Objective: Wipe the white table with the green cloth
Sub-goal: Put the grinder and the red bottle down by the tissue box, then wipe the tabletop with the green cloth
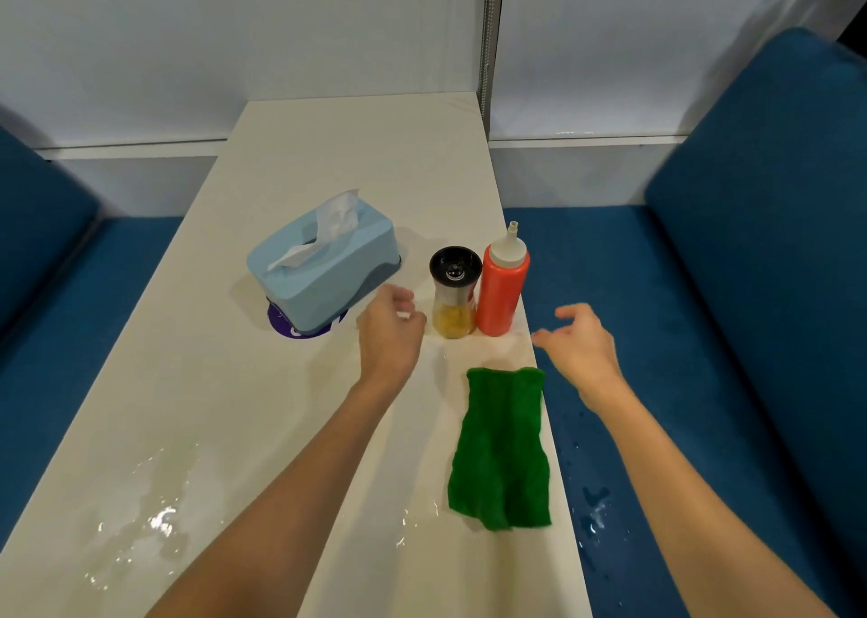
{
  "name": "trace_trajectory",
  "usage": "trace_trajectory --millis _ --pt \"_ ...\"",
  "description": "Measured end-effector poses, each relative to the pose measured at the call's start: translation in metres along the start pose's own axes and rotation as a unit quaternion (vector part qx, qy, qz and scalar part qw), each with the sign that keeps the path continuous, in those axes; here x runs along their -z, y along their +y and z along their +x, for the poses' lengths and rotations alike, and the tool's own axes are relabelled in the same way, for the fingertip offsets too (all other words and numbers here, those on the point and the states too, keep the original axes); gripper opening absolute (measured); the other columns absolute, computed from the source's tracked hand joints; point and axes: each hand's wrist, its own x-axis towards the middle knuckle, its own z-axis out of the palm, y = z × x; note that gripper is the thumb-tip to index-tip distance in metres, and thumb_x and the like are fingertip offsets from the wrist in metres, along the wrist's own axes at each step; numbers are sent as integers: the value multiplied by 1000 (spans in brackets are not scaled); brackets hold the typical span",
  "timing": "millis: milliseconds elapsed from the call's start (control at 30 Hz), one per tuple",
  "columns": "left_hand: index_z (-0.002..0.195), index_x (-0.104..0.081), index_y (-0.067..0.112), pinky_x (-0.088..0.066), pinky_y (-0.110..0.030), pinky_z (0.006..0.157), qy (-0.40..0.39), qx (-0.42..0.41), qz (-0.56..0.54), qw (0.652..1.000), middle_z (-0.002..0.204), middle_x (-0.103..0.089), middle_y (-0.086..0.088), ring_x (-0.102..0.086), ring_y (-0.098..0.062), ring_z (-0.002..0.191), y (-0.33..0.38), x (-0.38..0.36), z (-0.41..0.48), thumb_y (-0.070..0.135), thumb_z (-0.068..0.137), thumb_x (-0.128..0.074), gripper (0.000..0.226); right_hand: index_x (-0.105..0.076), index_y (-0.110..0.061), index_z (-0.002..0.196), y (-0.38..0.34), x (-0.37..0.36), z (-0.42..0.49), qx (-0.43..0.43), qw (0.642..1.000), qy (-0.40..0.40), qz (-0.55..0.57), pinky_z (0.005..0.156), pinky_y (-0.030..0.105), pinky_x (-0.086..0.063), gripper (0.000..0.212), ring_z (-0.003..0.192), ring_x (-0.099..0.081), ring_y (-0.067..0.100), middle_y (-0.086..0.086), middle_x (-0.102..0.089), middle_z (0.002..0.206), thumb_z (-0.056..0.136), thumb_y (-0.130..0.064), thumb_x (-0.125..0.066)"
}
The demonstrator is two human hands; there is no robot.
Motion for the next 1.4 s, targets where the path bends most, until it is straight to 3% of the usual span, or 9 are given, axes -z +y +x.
trace_trajectory --millis 100,233,367,467,567,700,867,1167,1400 --pt "95 -60 11 -48 -28 73 -63 33 59 996 92 -64 -4 -62 -20 87 -15 -11 -30 20 89 -63 11 -42 -8 121 16 -14 -20 -39 993 -45 -102 78 35 -47 43 94 -53 23 11 -52 115 89 -28 -61" --pt "103 -57 9 -48 -33 72 -173 66 198 963 100 -63 -6 -62 -25 90 -26 -33 -68 44 90 -56 37 -33 -12 121 28 -36 -43 -61 978 -96 -177 82 44 -50 54 98 -55 30 11 -49 114 86 -36 -66" --pt "106 -53 12 -43 -31 70 -211 96 252 940 105 -60 -5 -61 -26 97 -28 -43 -82 44 88 -58 37 -29 -14 129 38 -44 -49 -32 991 -70 -111 72 37 -52 59 88 -56 25 9 -51 107 85 -21 -69" --pt "85 -57 13 -50 -32 67 -211 136 146 957 87 -64 -5 -65 -26 85 -27 -44 -84 32 85 -63 20 -33 -14 129 46 -42 -49 -3 997 -62 -36 52 16 -42 57 81 -58 17 10 -59 102 85 -12 -70" --pt "96 -60 10 -57 -27 62 -206 214 -84 951 92 -65 -11 -62 -17 69 -25 -38 -84 13 89 -62 8 -40 -16 127 48 -46 -53 89 990 40 -98 74 27 -47 46 104 -54 28 9 -55 115 88 -15 -64" --pt "119 -59 13 -53 -26 84 -173 50 106 978 114 -65 -6 -64 -19 96 -38 -21 -81 14 93 -58 27 -37 -18 142 54 -67 -56 184 931 66 -307 108 53 -27 62 136 -29 37 14 -30 150 90 -49 -51" --pt "134 -51 17 -41 -38 99 -55 -115 277 953 133 -56 -2 -55 -21 119 -91 19 -82 30 96 -50 40 -36 -14 146 69 -102 -46 161 918 29 -361 111 59 -18 75 142 -20 41 18 -24 155 92 -60 -11" --pt "145 -41 20 -26 -57 107 -30 -114 368 922 152 -37 -2 -36 -25 139 -170 65 -77 47 96 -23 58 -41 -22 143 84 -102 -74 351 855 -60 -377 115 44 -23 49 140 -31 29 6 -39 150 101 -38 -21" --pt "150 -28 29 -12 -50 114 -21 -103 358 928 158 -23 6 -19 -15 146 -185 69 -76 52 96 -18 60 -46 -14 140 74 -88 -29 237 896 17 -374 111 51 -24 56 138 -31 37 15 -41 147 95 -33 -18"
